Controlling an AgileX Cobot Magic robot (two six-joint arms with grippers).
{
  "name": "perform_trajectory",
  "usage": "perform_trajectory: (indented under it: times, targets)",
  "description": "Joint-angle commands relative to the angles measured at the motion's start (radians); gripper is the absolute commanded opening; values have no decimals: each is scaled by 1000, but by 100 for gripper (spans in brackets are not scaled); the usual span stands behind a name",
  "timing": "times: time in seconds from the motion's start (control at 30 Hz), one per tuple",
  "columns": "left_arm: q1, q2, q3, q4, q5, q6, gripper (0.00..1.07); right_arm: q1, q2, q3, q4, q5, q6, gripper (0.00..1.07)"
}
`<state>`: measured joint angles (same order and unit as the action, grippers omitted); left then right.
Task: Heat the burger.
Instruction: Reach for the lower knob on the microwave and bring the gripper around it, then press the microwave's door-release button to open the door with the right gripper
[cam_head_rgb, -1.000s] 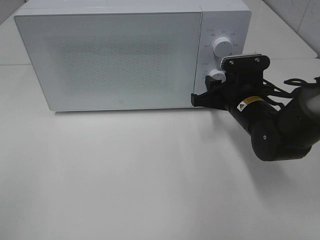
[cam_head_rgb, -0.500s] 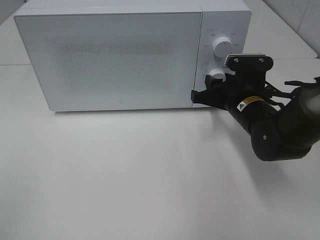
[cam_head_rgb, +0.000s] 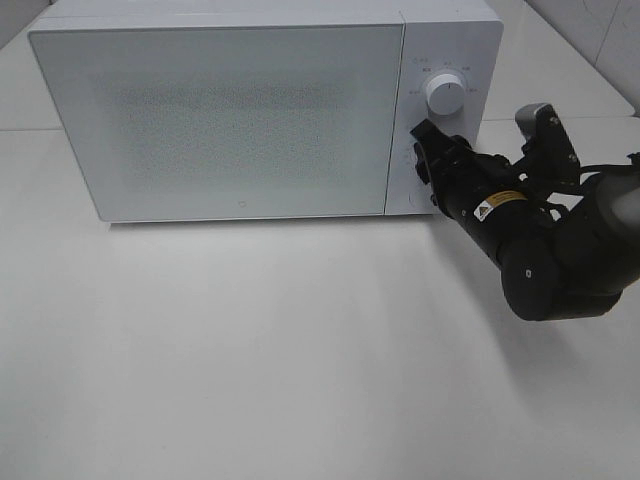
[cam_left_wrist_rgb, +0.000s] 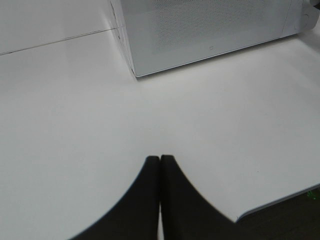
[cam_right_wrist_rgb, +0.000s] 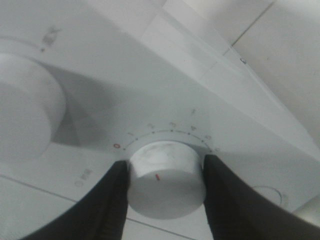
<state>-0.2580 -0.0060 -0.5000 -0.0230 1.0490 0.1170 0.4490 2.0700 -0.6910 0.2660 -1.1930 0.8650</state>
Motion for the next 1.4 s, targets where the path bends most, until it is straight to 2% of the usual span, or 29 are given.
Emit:
perform_trajectory:
  times: [0.03, 0.1, 0.17, 0.37, 0.8, 0.87, 0.9, 0.93, 0.97, 1.0, 1.03, 1.07, 1.1, 1.13, 1.17, 1.23, 1.27, 1.4]
  targets:
    - [5, -20, 3, -9, -15, -4, 0, -7, -8, -13, 15, -142, 177, 0]
    - [5, -20, 3, -9, -15, -4, 0, -7, -8, -13, 15, -144, 233, 0]
    - [5, -20, 3, -9, -15, -4, 0, -7, -8, -13, 15, -152, 419, 0]
    - [5, -20, 3, -9, -15, -4, 0, -7, -8, -13, 14, -171, 595, 0]
    - [5, -20, 3, -9, -15, -4, 0, -7, -8, -13, 42, -198, 567, 0]
    - [5, -20, 3, -9, -15, -4, 0, -7, -8, -13, 43, -198, 563, 3]
    - [5, -20, 3, -9, -15, -4, 0, -7, -8, -13, 44, -198, 563, 6]
    - [5, -20, 3, -9, -15, -4, 0, -7, -8, -13, 51, -198, 563, 12]
    - [5, -20, 3, -9, -15, -4, 0, -7, -8, -13, 51, -198, 563, 12]
    - [5, -20, 3, -9, -15, -4, 0, -7, -8, -13, 51, -198, 563, 21]
    - [5, -20, 3, -9, -15, -4, 0, -7, -8, -13, 51, -198, 563, 21]
    - [5, -20, 3, -9, -15, -4, 0, -7, -8, -13, 52, -198, 563, 25]
    - [5, -20, 3, -9, -15, -4, 0, -7, -8, -13, 57, -198, 563, 38]
    - [5, -20, 3, -9, -15, -4, 0, -7, -8, -13, 57, -198, 563, 38]
    - [5, -20, 3, -9, -15, -4, 0, -7, -8, -13, 61, -198, 563, 49]
    - [5, -20, 3, -9, -15, -4, 0, -7, -8, -13, 61, -198, 563, 53]
    - [5, -20, 3, -9, -15, -4, 0, -7, -8, -13, 60, -198, 564, 62]
    - [5, -20, 3, -9, -15, -4, 0, -7, -8, -12, 58, -198, 564, 70]
